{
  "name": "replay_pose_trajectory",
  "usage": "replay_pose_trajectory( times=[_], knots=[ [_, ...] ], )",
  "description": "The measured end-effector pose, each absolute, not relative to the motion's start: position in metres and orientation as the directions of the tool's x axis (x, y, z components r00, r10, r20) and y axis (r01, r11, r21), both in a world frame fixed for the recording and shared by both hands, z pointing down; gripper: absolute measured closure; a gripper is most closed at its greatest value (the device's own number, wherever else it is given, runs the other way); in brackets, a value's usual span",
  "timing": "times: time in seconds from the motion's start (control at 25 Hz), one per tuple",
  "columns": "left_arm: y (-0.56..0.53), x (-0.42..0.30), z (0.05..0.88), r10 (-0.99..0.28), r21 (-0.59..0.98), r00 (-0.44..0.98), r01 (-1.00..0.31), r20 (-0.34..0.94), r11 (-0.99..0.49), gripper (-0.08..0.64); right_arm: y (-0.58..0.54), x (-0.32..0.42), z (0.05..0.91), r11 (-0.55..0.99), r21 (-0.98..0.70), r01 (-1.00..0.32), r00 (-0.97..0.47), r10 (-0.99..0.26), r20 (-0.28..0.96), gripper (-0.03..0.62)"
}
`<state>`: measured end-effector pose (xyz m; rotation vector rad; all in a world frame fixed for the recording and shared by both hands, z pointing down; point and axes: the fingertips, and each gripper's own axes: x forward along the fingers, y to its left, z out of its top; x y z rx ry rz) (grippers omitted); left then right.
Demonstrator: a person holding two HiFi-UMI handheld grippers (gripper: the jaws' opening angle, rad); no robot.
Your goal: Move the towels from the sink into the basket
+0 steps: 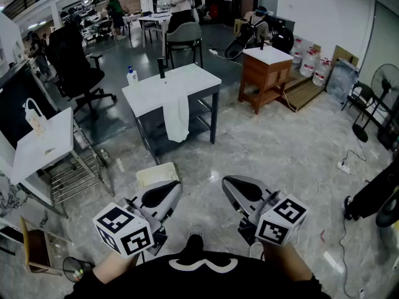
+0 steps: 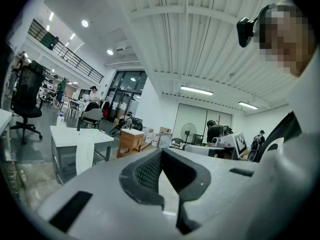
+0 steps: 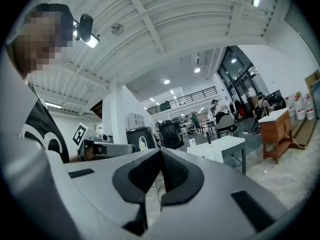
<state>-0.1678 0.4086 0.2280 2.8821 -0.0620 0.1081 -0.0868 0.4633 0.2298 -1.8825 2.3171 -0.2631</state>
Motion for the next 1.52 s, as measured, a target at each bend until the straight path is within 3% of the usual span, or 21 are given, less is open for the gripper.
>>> replay_pose_trajectory(
  times=[0.72,1.0,1.28,1.52],
  knots=[
    [0.317,-0.133,0.261,-0.071,0.275,0.992,-0.097,0.104,-0.957,0.554,0.379,-0.031,0.25,0.131,-0.215,-0.968,-0.135,-0.991,0.005,0.584],
    [0.241,-0.097,0.272,-0.081,0.299,0.99,-0.113,0.118,-0.947,0.554,0.311,0.011,0.245,0.123,-0.207,-0.971,-0.115,-0.992,-0.051,0.472],
    [0.133,-0.041,0.277,-0.086,0.338,0.987,-0.128,0.137,-0.933,0.554,0.204,0.068,0.254,0.111,-0.23,-0.967,-0.118,-0.993,0.014,0.356],
    [0.035,0.004,0.296,-0.109,0.382,0.981,-0.162,0.158,-0.91,0.554,0.108,0.118,0.267,0.102,-0.237,-0.966,-0.118,-0.991,0.056,0.313]
  ],
)
